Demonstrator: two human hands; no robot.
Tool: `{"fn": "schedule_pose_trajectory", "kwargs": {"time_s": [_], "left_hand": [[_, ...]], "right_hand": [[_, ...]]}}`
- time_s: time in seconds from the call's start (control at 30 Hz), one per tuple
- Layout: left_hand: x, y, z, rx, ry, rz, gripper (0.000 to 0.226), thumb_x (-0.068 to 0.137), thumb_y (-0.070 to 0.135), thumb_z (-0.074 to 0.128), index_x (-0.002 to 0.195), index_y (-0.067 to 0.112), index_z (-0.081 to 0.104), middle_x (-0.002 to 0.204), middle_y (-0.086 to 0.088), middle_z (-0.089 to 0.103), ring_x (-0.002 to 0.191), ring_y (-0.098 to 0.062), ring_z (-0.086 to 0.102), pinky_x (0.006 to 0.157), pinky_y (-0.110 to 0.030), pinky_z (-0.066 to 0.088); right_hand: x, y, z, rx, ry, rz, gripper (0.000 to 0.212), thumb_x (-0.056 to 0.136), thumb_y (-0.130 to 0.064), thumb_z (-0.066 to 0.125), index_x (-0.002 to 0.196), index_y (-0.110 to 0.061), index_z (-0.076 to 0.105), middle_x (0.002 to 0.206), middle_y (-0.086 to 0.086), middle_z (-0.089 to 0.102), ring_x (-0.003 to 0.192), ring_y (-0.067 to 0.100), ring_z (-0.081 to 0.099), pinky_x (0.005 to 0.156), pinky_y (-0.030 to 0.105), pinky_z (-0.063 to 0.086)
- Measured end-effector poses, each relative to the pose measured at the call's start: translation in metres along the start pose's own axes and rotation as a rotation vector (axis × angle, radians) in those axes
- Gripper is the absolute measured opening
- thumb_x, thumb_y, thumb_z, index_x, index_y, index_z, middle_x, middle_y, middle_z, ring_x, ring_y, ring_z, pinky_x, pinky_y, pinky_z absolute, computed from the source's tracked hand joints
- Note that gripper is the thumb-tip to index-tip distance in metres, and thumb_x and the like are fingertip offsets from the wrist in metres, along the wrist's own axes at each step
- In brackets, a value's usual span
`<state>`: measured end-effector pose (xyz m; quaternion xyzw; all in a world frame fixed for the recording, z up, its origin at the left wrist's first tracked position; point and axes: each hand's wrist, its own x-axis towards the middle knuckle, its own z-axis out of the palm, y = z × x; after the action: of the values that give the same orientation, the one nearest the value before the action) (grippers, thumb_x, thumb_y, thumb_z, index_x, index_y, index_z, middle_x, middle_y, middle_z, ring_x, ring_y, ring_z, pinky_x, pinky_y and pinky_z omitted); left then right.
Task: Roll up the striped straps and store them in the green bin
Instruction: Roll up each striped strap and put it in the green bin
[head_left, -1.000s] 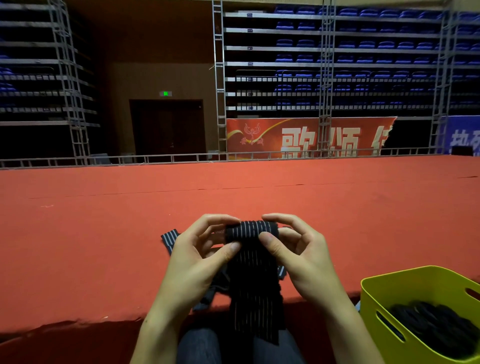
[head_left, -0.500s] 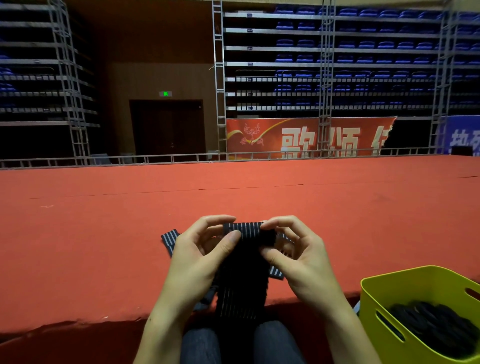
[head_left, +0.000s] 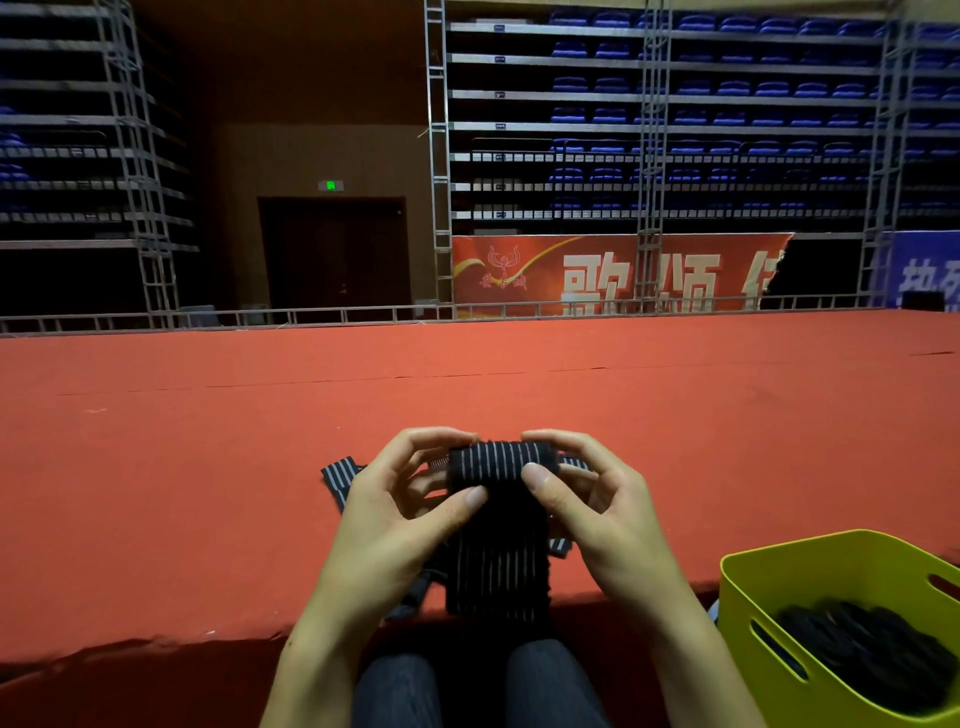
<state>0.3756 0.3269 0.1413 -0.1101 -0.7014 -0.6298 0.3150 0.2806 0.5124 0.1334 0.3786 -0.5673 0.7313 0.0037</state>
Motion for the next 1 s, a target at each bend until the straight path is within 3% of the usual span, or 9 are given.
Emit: {"fn": "schedule_pose_trajectory", "kwargs": {"time_s": [0.1,0.23,0.33,0.47,0.6,0.7,0.83,0.93,1.0], "left_hand": [[0.000,0.001,0.002,-0.035,0.002,-0.062,0.044,0.089,0.011,0.081,0.130,0.019,0.068,0.127,-0.006,0.077,0.112,-0.027,0.078,0.085,-0.032,0.062],[0.001,0.001,0.004,-0.008,0.082,-0.091,0.037,0.090,0.031,0.080,0.127,0.031,0.073,0.121,-0.003,0.080,0.113,-0.020,0.077,0.085,-0.031,0.063],[0.003,-0.002,0.003,0.022,0.105,-0.100,0.033,0.091,0.040,0.080,0.123,0.034,0.075,0.121,-0.003,0.080,0.118,-0.019,0.075,0.092,-0.038,0.062],[0.004,-0.003,0.005,-0.003,0.146,-0.102,0.030,0.091,0.034,0.078,0.120,0.026,0.077,0.115,-0.005,0.082,0.113,-0.021,0.077,0.085,-0.029,0.062],[0.003,-0.002,0.005,0.015,0.139,-0.064,0.038,0.093,0.026,0.079,0.130,0.030,0.071,0.116,-0.006,0.081,0.110,-0.020,0.078,0.086,-0.031,0.064],[0.001,-0.001,0.003,0.021,0.105,-0.037,0.045,0.096,0.016,0.078,0.137,0.032,0.066,0.118,-0.007,0.079,0.111,-0.023,0.077,0.092,-0.038,0.065],[0.001,-0.004,0.002,0.017,0.038,-0.006,0.050,0.097,0.006,0.074,0.140,0.029,0.063,0.126,-0.008,0.075,0.119,-0.027,0.074,0.101,-0.042,0.061],[0.000,-0.004,0.003,0.029,0.020,0.000,0.049,0.099,-0.002,0.070,0.139,0.026,0.064,0.128,-0.007,0.075,0.121,-0.025,0.073,0.102,-0.036,0.060],[0.000,-0.005,0.003,0.025,0.016,-0.017,0.049,0.099,-0.004,0.069,0.140,0.023,0.063,0.129,-0.004,0.075,0.122,-0.020,0.073,0.099,-0.030,0.059]], "right_hand": [[-0.001,0.004,-0.001,0.017,-0.015,-0.029,0.031,0.096,-0.019,0.073,0.127,-0.023,0.071,0.105,0.016,0.080,0.095,0.030,0.078,0.079,0.050,0.064],[-0.001,0.008,-0.001,0.017,-0.022,-0.037,0.034,0.099,-0.002,0.071,0.127,-0.022,0.071,0.109,0.014,0.079,0.093,0.023,0.077,0.078,0.038,0.063],[-0.002,0.010,-0.003,0.002,-0.033,-0.037,0.037,0.099,0.007,0.068,0.125,-0.019,0.071,0.113,0.011,0.077,0.097,0.028,0.078,0.081,0.043,0.065],[-0.001,0.011,-0.002,-0.023,-0.039,-0.059,0.035,0.094,0.002,0.071,0.120,-0.020,0.073,0.117,0.009,0.076,0.101,0.028,0.077,0.087,0.051,0.064],[-0.001,0.012,-0.004,-0.086,-0.056,-0.065,0.042,0.093,0.004,0.069,0.125,-0.024,0.071,0.121,0.007,0.075,0.101,0.038,0.074,0.090,0.057,0.063],[-0.001,0.010,-0.005,-0.058,-0.084,-0.015,0.048,0.100,0.000,0.071,0.135,-0.032,0.066,0.120,0.009,0.076,0.090,0.028,0.075,0.080,0.049,0.064],[0.002,0.011,-0.003,-0.125,-0.048,0.024,0.041,0.097,-0.046,0.075,0.136,-0.037,0.066,0.098,0.006,0.078,0.083,0.017,0.074,0.073,0.042,0.060],[0.001,0.011,-0.001,-0.083,-0.054,-0.013,0.033,0.098,-0.035,0.073,0.132,-0.032,0.070,0.088,0.001,0.077,0.078,0.011,0.070,0.067,0.027,0.054],[0.001,0.009,0.000,-0.061,-0.048,-0.036,0.034,0.098,-0.030,0.073,0.132,-0.032,0.070,0.096,0.005,0.079,0.087,0.016,0.075,0.072,0.032,0.059]]}}
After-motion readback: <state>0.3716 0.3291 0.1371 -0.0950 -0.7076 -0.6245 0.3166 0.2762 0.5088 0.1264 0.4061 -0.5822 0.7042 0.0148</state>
